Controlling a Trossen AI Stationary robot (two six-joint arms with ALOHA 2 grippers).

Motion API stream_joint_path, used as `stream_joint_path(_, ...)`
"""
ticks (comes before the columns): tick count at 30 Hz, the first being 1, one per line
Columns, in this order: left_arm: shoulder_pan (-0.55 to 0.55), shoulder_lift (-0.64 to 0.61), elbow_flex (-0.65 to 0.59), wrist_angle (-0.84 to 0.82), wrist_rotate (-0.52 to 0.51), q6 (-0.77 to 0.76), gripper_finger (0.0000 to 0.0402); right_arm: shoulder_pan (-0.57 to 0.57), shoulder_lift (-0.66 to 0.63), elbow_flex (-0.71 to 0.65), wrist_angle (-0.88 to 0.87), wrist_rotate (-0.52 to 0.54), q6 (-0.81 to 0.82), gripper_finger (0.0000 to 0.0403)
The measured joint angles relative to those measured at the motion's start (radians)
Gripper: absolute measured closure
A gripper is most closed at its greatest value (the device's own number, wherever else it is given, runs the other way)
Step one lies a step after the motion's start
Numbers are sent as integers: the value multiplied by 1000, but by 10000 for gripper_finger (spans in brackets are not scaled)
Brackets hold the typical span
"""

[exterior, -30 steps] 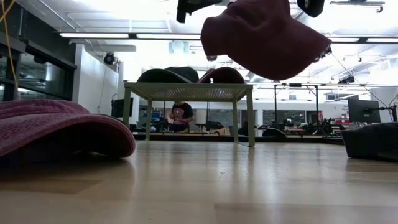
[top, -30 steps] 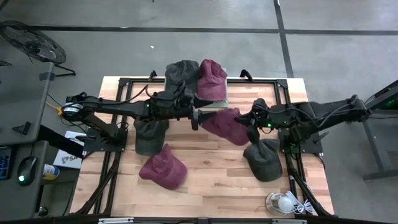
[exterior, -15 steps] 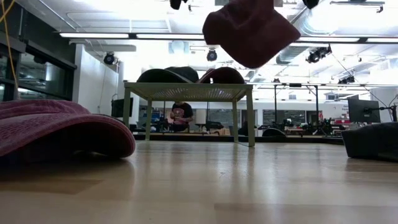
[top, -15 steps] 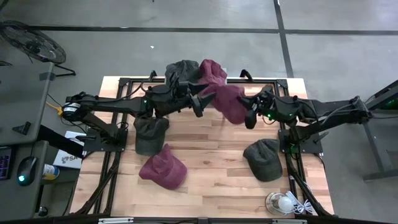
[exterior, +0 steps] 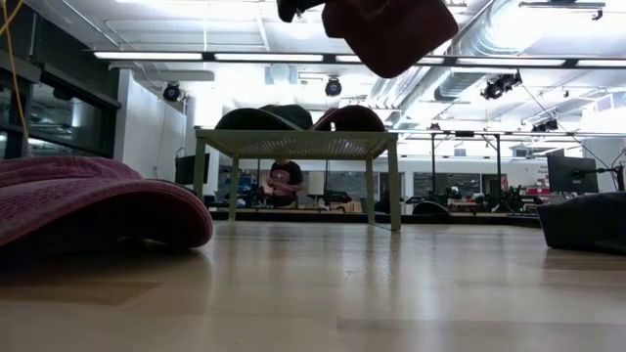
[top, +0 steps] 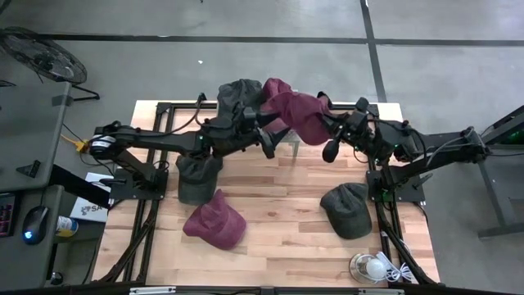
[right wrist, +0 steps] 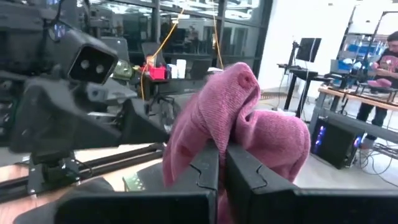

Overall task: Pick & Place hat
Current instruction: Stack the right maroon cap on top of the maroon cap on the shelf

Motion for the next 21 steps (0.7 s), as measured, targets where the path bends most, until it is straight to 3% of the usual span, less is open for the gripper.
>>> stream_joint_path(12, -5, 12, 0, 44, -18, 51, 85, 8, 5, 0, -11, -244, 1, 403)
stream_joint_path(21, -5, 12, 0, 42, 78, 20, 85, -10, 15, 0, -10, -342, 2, 403)
